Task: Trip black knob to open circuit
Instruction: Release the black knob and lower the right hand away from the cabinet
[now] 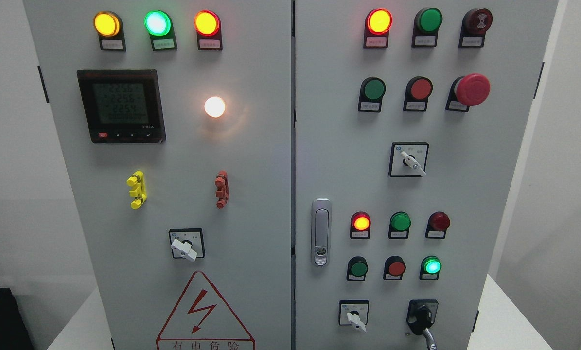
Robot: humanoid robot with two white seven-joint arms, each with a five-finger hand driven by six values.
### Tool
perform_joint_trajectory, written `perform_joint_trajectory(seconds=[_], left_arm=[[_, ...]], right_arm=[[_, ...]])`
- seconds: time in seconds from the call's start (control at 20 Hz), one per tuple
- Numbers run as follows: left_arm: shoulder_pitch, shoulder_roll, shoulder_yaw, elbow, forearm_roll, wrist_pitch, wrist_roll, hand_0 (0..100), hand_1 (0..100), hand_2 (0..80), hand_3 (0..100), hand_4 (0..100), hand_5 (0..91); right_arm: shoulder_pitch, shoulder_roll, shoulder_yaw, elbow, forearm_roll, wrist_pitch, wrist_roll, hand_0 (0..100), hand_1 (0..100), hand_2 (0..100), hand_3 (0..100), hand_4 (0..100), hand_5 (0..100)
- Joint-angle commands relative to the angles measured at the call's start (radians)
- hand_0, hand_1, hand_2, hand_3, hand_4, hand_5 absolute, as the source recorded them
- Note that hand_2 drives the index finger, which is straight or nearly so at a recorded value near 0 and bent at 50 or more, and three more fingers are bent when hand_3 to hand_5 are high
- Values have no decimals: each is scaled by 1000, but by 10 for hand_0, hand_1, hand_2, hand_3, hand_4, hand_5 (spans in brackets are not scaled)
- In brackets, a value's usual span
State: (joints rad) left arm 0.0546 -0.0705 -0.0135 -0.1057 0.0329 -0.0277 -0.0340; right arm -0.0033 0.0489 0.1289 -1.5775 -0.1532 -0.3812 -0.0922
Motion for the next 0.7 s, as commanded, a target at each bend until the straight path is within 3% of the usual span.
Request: perform_joint_trajectory(seconds=[0.0,0.65], left_arm=[[-4,-2,1,0,2,-1,0,120,389,0,0,0,0],[-2,-2,1,0,2,-1,0,120,389,0,0,0,0]], right_arm=[[-27,8,44,-55,9,-18,32,910,810,0,1000,946,923],[-23,6,38,-55,7,-18,25,913,812,0,1000,946,921]])
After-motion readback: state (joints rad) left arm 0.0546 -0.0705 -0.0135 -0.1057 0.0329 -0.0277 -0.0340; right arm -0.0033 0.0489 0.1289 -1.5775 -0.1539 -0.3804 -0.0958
